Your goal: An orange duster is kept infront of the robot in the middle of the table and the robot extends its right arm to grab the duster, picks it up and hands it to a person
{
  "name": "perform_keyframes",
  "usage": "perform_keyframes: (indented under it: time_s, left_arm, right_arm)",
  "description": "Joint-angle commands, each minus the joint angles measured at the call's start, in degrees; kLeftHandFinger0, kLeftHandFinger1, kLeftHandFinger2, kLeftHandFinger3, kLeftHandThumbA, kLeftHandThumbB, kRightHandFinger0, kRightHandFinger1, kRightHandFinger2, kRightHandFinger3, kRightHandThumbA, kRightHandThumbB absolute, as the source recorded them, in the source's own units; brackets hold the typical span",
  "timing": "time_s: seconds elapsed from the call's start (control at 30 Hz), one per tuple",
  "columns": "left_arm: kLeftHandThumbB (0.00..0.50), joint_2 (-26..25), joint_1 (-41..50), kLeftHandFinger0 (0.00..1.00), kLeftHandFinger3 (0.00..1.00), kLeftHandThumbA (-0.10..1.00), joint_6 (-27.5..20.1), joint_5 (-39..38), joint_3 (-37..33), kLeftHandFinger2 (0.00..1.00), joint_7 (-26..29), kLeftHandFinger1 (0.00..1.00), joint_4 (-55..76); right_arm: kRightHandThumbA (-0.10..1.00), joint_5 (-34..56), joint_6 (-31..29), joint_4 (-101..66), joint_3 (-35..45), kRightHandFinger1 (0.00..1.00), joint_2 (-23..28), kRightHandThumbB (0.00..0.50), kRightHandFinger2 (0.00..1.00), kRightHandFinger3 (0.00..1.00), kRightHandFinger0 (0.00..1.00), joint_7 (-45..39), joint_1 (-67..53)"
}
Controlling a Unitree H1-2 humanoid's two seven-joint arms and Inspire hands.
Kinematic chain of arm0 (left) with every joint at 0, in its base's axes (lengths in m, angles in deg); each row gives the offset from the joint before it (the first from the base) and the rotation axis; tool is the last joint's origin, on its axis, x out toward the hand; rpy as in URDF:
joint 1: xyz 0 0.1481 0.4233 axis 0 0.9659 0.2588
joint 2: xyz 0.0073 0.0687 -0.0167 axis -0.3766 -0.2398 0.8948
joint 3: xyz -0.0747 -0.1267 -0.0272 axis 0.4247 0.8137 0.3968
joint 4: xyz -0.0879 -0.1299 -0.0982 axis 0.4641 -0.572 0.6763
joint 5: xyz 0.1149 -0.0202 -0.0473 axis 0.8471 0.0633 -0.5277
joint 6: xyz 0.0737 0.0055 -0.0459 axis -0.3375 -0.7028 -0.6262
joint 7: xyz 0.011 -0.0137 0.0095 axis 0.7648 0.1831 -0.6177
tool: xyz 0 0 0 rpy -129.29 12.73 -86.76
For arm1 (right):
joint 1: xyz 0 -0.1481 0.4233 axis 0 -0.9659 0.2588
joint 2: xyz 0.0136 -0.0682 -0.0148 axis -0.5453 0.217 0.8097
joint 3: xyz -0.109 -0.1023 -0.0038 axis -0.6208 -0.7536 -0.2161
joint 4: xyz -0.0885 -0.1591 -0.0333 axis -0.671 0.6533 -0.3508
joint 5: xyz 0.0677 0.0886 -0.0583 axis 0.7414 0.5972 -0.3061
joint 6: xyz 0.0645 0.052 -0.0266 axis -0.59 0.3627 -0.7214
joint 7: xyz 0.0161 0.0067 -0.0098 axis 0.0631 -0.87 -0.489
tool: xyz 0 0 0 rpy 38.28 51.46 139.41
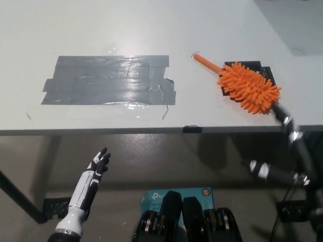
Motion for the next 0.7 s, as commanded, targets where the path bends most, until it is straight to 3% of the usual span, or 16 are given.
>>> perform_keyframes:
  time_s: [0.0, 0.1, 0.23, 0.33, 0.37, 0.43, 0.5, 0.67]
  left_arm:
    - [0.188, 0.12, -0.04, 1.0, 1.0, 1.0, -3.06, 0.38, -0.05, 1.0, 0.53, 1.0, 0.38]
    - [0.195, 0.28, 0.3, 1.0, 1.0, 1.0, -3.21, 0.63, -0.09, 1.0, 0.65, 1.0, 0.31]
    - [0.208, 0.32, -0.14, 1.0, 1.0, 1.0, -3.14, 0.74, 0.02, 1.0, 0.81, 1.0, 0.16]
    - [0.22, 0.29, -0.28, 1.0, 1.0, 1.0, -3.09, 1.09, 0.01, 1.0, 0.97, 1.0, 0.06]
    - [0.206, 0.25, -0.43, 1.0, 1.0, 1.0, -3.33, 1.14, -0.04, 1.0, 0.94, 1.0, -0.16]
    - [0.203, 0.24, -0.61, 1.0, 1.0, 1.0, -3.28, 0.89, -0.05, 1.0, 0.66, 1.0, -0.28]
    - [0.196, 0.29, -0.54, 1.0, 1.0, 1.0, -2.93, 0.44, -0.01, 1.0, 0.34, 1.0, 0.01]
    - [0.188, 0.31, -0.65, 1.0, 1.0, 1.0, -2.77, -0.06, 0.06, 1.0, -0.04, 1.0, 0.17]
  right_arm:
    - [1.0, -10.21, 12.21, -2.73, 0.91, 1.0, 3.31, 0.311, 1.0, 1.0, 1.0, 0.33, 9.33]
    - [1.0, -12.85, 15.51, 2.57, -0.35, 1.0, 5.47, 0.326, 1.0, 1.0, 1.0, -0.4, 14.9]
    - [1.0, -13.72, 17.86, 10.76, -2.36, 1.0, 7.28, 0.292, 1.0, 1.0, 1.0, -1.31, 22.5]
    - [1.0, -15.11, 21.0, 16.63, -5.24, 1.0, 8.81, 0.312, 1.0, 1.0, 1.0, -3.57, 27.37]
    - [1.0, -15.94, 21.5, 19.41, -6.57, 1.0, 9.44, 0.326, 1.0, 1.0, 1.0, -4.3, 29.34]
    - [1.0, -15.85, 21.48, 24.1, -7.98, 1.0, 9.69, 0.296, 1.0, 1.0, 1.0, -4.31, 32.13]
    - [1.0, -15.77, 22.65, 26.81, -9.1, 1.0, 9.69, 0.327, 1.0, 1.0, 1.0, -5.02, 33.94]
    - [1.0, -15.41, 25.44, 36.36, -11.7, 1.0, 8.89, 0.336, 1.0, 1.0, 1.0, -6.96, 39.67]
